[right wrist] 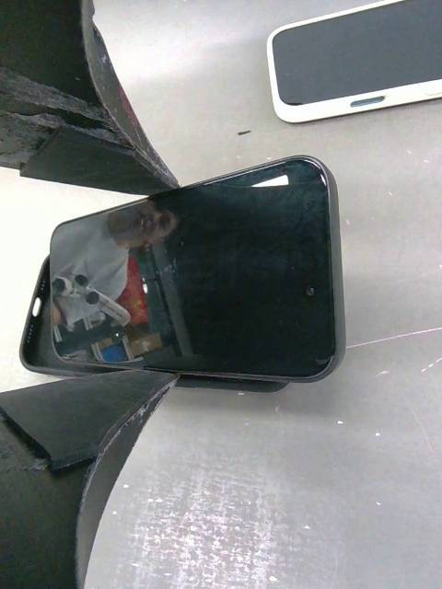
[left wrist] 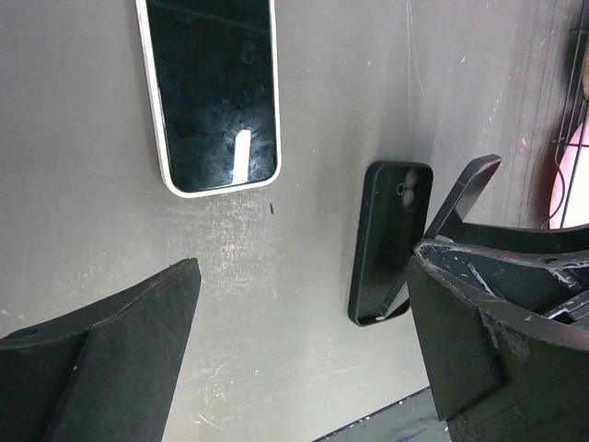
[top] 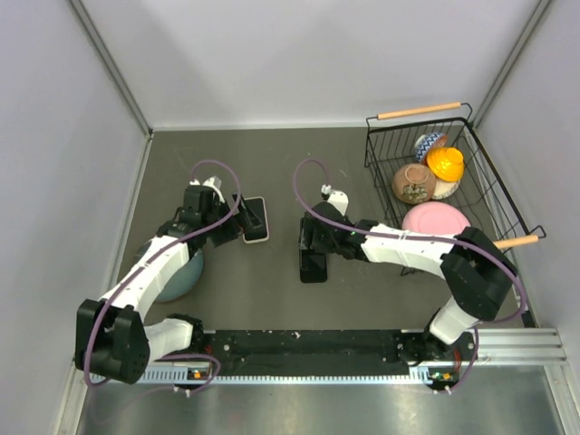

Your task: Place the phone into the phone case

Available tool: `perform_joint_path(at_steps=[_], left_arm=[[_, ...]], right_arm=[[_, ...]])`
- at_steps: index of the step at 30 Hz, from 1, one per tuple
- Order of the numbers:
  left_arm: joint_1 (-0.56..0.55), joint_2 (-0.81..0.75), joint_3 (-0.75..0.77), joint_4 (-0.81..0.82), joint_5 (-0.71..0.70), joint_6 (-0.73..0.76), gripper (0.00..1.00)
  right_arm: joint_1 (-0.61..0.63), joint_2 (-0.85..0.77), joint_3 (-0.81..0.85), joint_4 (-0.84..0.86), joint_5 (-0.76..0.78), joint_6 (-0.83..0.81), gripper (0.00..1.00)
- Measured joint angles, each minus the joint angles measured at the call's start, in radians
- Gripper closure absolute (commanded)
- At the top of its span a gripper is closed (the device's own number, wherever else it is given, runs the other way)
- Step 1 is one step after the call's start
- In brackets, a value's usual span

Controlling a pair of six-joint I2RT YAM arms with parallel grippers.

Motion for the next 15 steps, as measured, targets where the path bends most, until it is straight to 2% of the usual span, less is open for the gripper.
perform_joint_path(at_steps=[5,15], left_arm=[[0.000,0.009,-0.007,0.007,0.017,-0.004,0.02],[0.001,0.016,-0.024,0.010,0.023,-0.011,0.02]], right_arm=[[0.008,0.006,-0.031,0.023,0.009,0.002,0.60],[0.064,0.021,-0.047,0.019,0.034,-0.001,0.49]])
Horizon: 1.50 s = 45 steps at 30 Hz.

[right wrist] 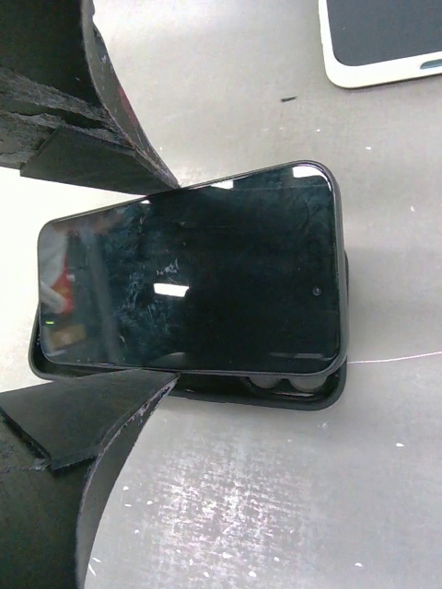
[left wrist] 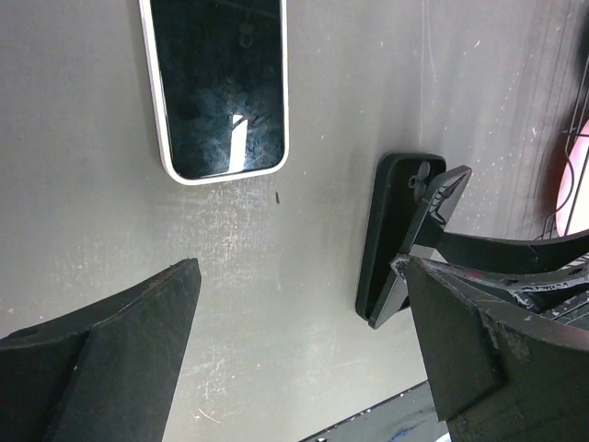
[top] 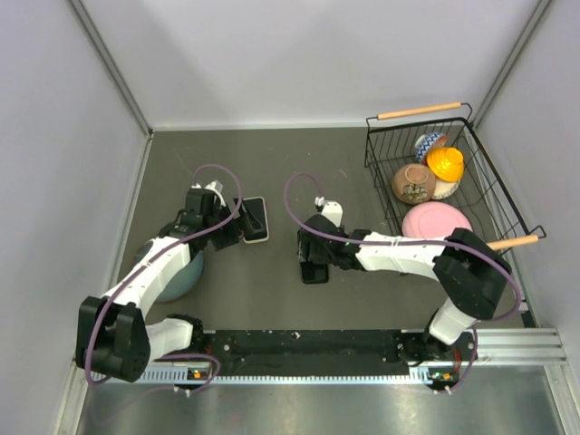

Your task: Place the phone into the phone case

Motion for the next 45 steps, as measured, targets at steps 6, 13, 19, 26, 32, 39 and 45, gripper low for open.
perform_joint_path(at_steps=[6,13,19,26,32,39,45], left_arm=[[0.000,0.000,-0.010,0.000,0.005,0.000,0.02],[0.000,0.000,-0.019,0.003,0.010,0.000,0.02],[0.000,-0.002,-0.029,0.017,0.032,-0.005,0.02],[0.000,-0.003,-0.034,0.026,0.046,-0.011,0.02],[0.000,-0.003,-0.034,0.032,0.050,-0.012,0.02],[0.000,-0.003,-0.034,0.035,0.069,-0.015,0.02],[0.000,-0.003,-0.052,0.082,0.095,-0.026,0.04]], right_arm=[[0.018,0.020,0.000,-0.003,0.024,0.001,0.48],[0.028,0.020,0.000,-0.014,0.058,0.006,0.29],[0.031,0.020,0.001,-0.030,0.084,0.009,0.21],[0.031,0.020,0.002,-0.030,0.093,-0.017,0.14],[0.031,0.020,0.002,-0.030,0.090,-0.082,0.12],[0.019,0.020,0.011,-0.021,0.005,-0.161,0.11],[-0.019,0.022,0.007,-0.003,-0.089,-0.178,0.18]])
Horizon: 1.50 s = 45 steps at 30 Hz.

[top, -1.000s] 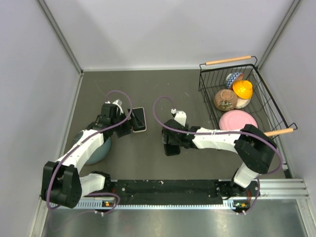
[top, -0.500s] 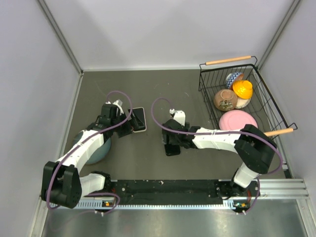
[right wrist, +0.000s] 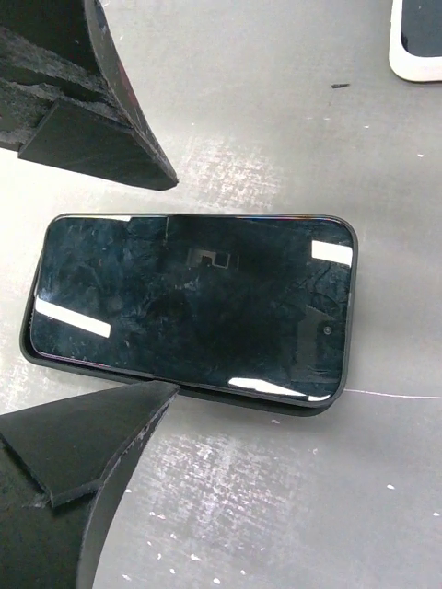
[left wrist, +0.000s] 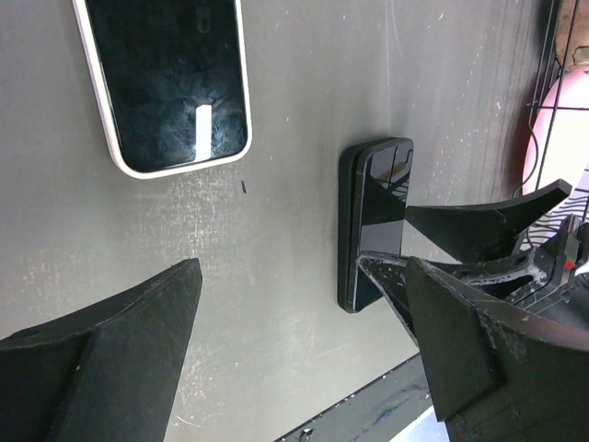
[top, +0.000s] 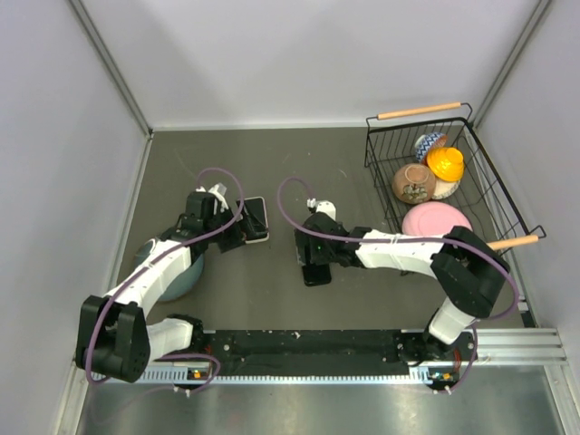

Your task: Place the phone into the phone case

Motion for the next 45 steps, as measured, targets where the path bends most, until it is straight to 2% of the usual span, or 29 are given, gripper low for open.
perform_joint_path(at_steps=[2,7,16,31,37,45], left_arm=[[0.000,0.000,-0.010,0.007,0.008,0.000,0.04],[0.000,0.000,-0.016,0.018,0.028,-0.002,0.05],[0.000,0.001,-0.016,0.035,0.039,-0.016,0.06],[0.000,-0.018,-0.037,0.026,0.030,-0.020,0.06],[0.000,-0.037,-0.038,0.026,0.029,-0.023,0.06],[0.000,-0.037,-0.038,0.026,0.030,-0.023,0.07]], right_arm=[[-0.011,0.000,-0.005,0.011,-0.016,-0.005,0.21],[-0.013,-0.002,-0.021,0.037,-0.024,-0.016,0.21],[-0.013,-0.006,-0.039,0.071,-0.036,-0.023,0.16],[-0.018,-0.049,0.003,-0.046,-0.014,-0.056,0.01],[-0.033,-0.032,0.021,-0.058,-0.018,-0.094,0.02],[-0.064,0.031,0.037,-0.048,-0.058,-0.119,0.07]])
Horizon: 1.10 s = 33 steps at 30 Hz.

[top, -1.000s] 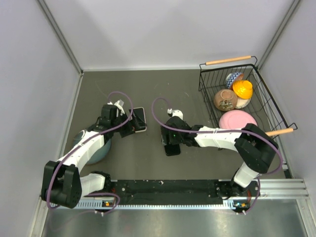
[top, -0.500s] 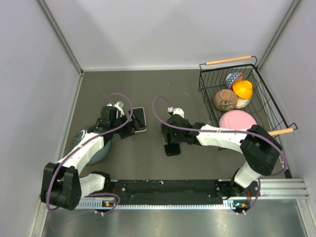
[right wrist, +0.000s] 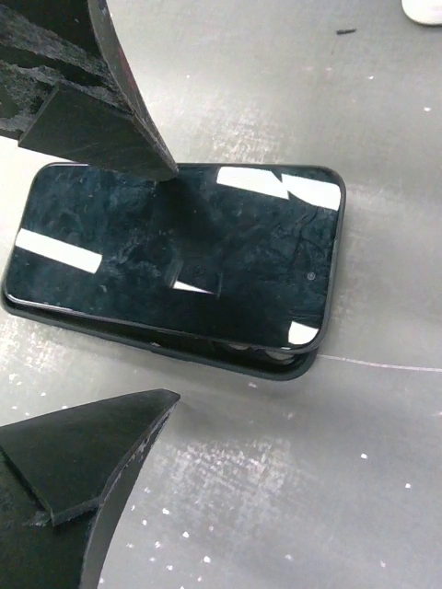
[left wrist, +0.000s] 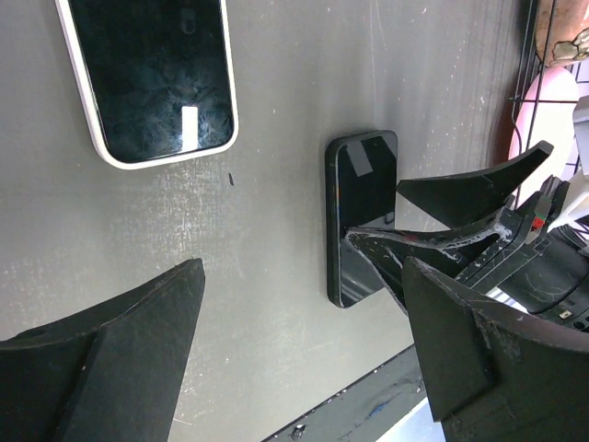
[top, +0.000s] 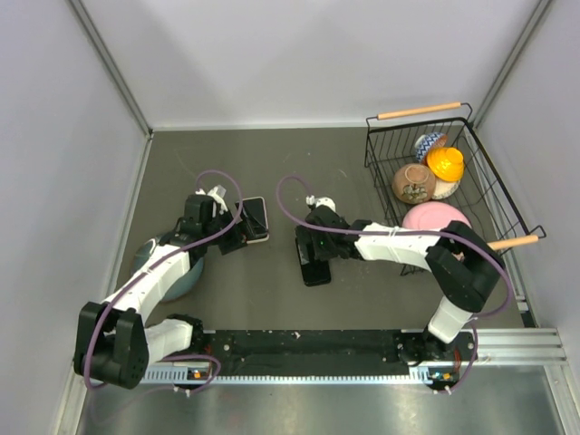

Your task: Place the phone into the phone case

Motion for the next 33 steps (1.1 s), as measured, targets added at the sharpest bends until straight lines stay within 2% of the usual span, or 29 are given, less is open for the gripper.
perform_joint_path(at_steps=[17,19,21,33], left_arm=[[0.000,0.000,0.000,0.000,0.004,0.000,0.08],[0.000,0.000,0.000,0.000,0.004,0.000,0.08],[0.000,0.000,0.000,0.000,0.004,0.000,0.08],[0.000,0.000,0.000,0.000,0.004,0.000,0.08]], right_arm=[[-0.006,-0.006,-0.034,0.056,-0.043,0.017,0.26],[-0.006,-0.011,-0.039,0.059,-0.044,0.024,0.20],[-0.006,-0.017,-0.046,0.059,-0.045,0.030,0.11],[-0.006,-0.048,-0.054,0.027,-0.053,0.035,0.04]])
